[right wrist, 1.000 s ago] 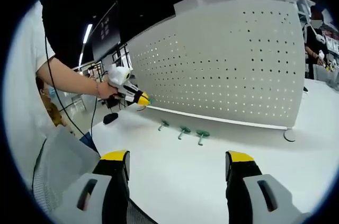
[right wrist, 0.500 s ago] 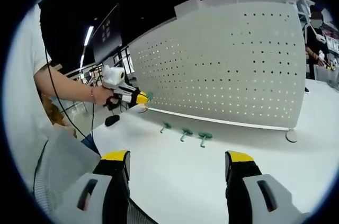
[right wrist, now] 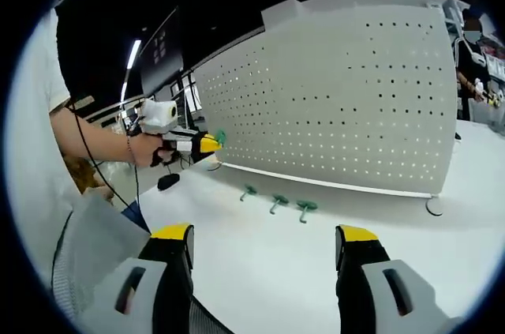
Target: Insert the hook assembly into the mounting plate slot until the hook locks in place.
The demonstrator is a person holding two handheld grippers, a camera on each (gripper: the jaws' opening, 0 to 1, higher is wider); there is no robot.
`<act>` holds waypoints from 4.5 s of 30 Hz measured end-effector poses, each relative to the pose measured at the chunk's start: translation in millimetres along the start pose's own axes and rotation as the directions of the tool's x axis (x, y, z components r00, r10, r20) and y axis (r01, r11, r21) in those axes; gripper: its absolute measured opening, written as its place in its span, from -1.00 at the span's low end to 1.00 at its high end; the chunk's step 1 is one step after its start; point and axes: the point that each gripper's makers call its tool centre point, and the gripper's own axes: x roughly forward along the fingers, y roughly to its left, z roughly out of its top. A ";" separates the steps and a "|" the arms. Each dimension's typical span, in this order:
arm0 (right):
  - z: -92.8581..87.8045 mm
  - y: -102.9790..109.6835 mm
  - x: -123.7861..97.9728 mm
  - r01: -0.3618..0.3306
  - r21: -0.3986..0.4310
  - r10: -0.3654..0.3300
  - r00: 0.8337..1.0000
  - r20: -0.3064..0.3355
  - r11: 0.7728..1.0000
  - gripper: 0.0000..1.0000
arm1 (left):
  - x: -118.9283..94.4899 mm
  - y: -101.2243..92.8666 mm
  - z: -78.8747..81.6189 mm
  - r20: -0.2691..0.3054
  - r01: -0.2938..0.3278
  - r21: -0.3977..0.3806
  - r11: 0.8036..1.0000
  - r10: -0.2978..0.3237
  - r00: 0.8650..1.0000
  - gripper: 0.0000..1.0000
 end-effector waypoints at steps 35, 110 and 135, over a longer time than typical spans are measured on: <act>12.5 6.1 1.7 -0.021 0.014 0.021 0.998 0.054 1.000 0.40 | -37.6 -61.6 79.3 0.265 0.017 -0.012 1.000 -0.013 0.964 -0.96; 129.0 76.2 67.4 -0.241 -0.052 0.245 0.913 0.326 0.969 0.06 | -14.0 -100.1 89.8 0.278 0.051 -0.031 0.998 -0.041 0.960 -0.95; 134.5 90.0 86.5 -0.264 -0.016 0.256 0.916 0.310 0.964 -0.60 | -17.2 -102.5 92.6 0.292 0.049 -0.039 0.998 -0.036 0.956 -0.95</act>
